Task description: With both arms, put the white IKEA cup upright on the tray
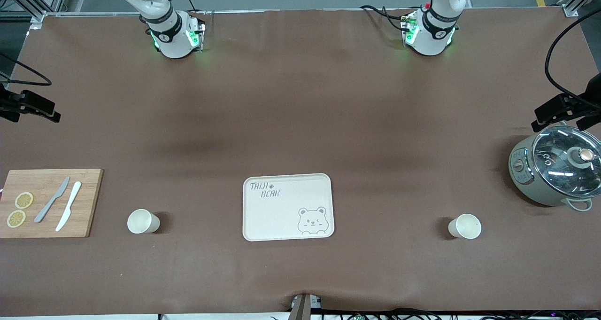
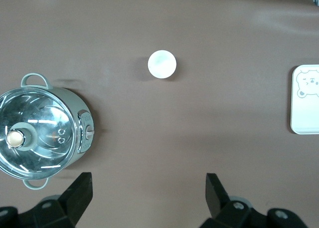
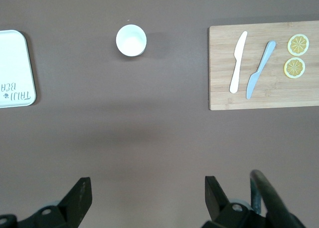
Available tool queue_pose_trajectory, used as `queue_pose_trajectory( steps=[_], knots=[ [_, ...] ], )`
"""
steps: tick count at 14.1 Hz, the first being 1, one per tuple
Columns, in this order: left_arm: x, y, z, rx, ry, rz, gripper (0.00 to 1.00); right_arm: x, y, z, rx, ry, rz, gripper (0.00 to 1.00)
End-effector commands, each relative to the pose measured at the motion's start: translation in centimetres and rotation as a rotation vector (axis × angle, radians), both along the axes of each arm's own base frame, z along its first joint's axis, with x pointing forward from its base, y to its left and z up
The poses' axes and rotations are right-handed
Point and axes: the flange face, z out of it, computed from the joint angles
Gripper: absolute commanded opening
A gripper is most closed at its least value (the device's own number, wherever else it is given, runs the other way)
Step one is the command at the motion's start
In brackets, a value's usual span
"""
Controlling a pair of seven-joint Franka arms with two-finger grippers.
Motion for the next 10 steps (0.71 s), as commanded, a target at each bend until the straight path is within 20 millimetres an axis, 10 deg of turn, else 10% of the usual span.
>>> queue_pose_trajectory(
  steps=[1, 10],
  knots=[
    [0.13, -0.01, 0.46, 0.027, -0.001, 0.005, 1.0, -0.26, -0.33, 0.17, -0.007, 0.002, -0.006, 1.0],
    [0.39, 0.72, -0.48, 0.026, 0.016, 0.024, 1.0, -0.23, -0.33, 0.01, -0.007, 0.005, -0.006, 1.0]
  ],
)
